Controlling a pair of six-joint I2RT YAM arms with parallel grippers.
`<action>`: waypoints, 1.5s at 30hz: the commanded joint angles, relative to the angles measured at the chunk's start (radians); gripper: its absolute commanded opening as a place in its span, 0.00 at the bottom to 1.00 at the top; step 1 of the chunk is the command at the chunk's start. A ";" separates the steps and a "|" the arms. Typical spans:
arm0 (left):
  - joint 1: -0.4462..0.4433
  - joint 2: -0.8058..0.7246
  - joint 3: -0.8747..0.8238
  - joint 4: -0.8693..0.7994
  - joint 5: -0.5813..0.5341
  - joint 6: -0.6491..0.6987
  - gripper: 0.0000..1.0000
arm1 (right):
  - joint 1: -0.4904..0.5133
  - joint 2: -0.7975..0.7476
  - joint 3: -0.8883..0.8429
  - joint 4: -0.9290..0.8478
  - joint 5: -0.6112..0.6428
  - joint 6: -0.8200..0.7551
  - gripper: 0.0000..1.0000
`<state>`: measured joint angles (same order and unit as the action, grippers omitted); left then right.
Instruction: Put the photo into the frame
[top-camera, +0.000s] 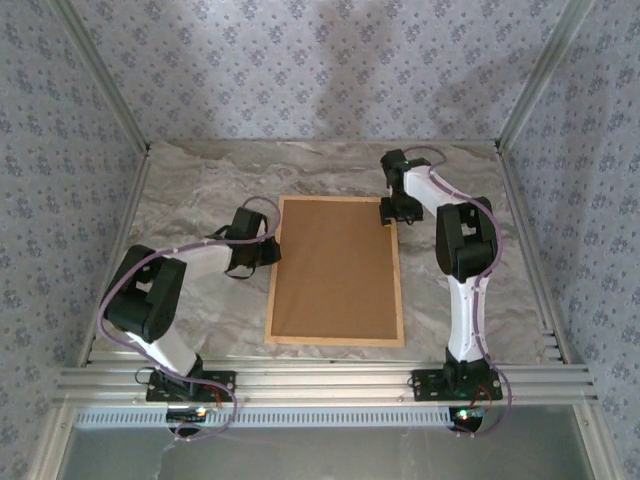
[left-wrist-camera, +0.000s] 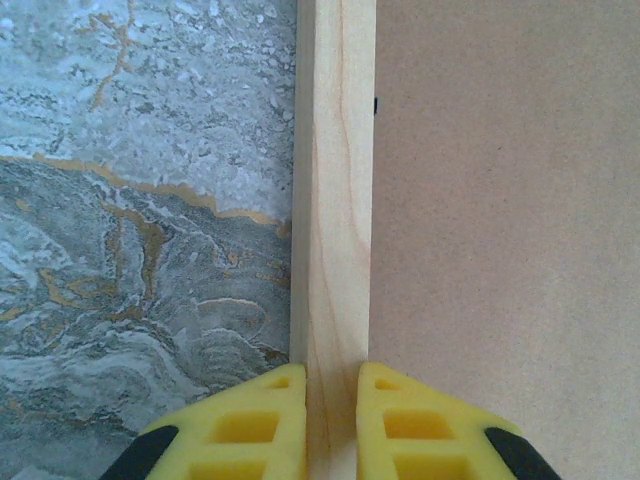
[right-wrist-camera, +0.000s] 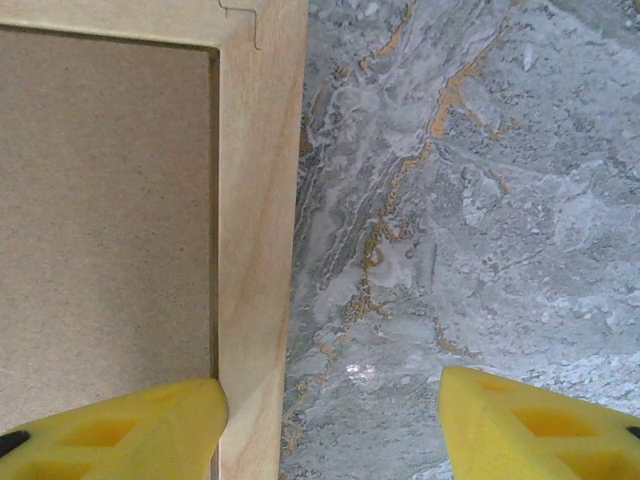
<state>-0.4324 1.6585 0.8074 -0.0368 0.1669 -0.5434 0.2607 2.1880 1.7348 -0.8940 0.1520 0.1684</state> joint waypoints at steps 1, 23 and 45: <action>-0.008 0.022 -0.016 -0.043 0.015 0.010 0.15 | 0.022 0.097 -0.006 -0.016 0.009 -0.007 0.65; -0.008 0.037 0.001 -0.052 0.011 0.013 0.15 | 0.045 0.135 0.052 -0.035 -0.022 -0.109 0.75; -0.007 0.066 0.019 -0.072 -0.029 0.019 0.15 | -0.008 -0.154 -0.010 -0.089 0.083 -0.055 0.77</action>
<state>-0.4324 1.6775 0.8330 -0.0498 0.1635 -0.5392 0.2672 2.1345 1.7653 -0.9688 0.2329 0.0689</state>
